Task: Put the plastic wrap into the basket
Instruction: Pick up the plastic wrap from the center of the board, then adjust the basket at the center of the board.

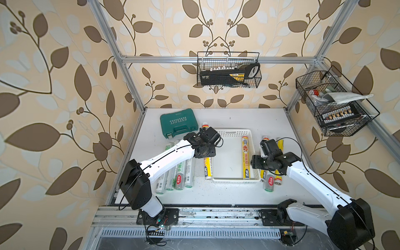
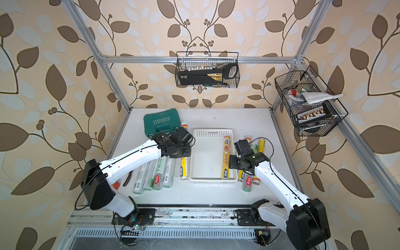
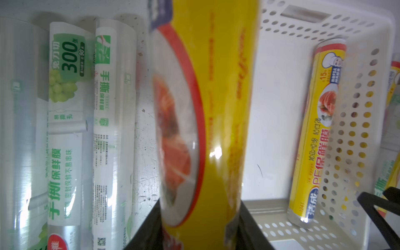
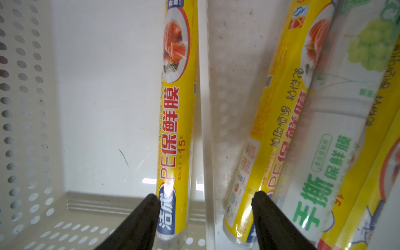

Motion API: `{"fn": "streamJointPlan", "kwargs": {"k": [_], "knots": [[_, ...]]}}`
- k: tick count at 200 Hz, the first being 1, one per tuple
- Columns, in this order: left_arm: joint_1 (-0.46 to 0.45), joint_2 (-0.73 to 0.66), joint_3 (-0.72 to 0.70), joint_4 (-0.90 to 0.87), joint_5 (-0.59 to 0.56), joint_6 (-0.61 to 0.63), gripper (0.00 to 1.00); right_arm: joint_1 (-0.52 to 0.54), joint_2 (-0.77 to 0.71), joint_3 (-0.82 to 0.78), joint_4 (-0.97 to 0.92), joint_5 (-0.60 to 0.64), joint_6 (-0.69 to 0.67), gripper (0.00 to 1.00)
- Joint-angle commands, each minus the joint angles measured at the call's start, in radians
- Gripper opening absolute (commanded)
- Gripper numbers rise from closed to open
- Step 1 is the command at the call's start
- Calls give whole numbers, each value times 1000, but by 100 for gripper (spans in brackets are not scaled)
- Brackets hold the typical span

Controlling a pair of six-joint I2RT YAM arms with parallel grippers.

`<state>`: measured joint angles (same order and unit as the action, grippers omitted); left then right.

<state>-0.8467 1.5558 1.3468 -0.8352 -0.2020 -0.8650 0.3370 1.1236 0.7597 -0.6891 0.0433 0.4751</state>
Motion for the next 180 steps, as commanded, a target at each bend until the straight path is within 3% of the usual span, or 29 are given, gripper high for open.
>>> {"fn": "streamJointPlan", "kwargs": {"k": [1,180], "knots": [[-11,-42,25,40,18,-12,41,-9,12,-22,38,-65,17,71],[-25,207,224,122,84,20,40,-27,33,-56,109,-253,66,71]]}}
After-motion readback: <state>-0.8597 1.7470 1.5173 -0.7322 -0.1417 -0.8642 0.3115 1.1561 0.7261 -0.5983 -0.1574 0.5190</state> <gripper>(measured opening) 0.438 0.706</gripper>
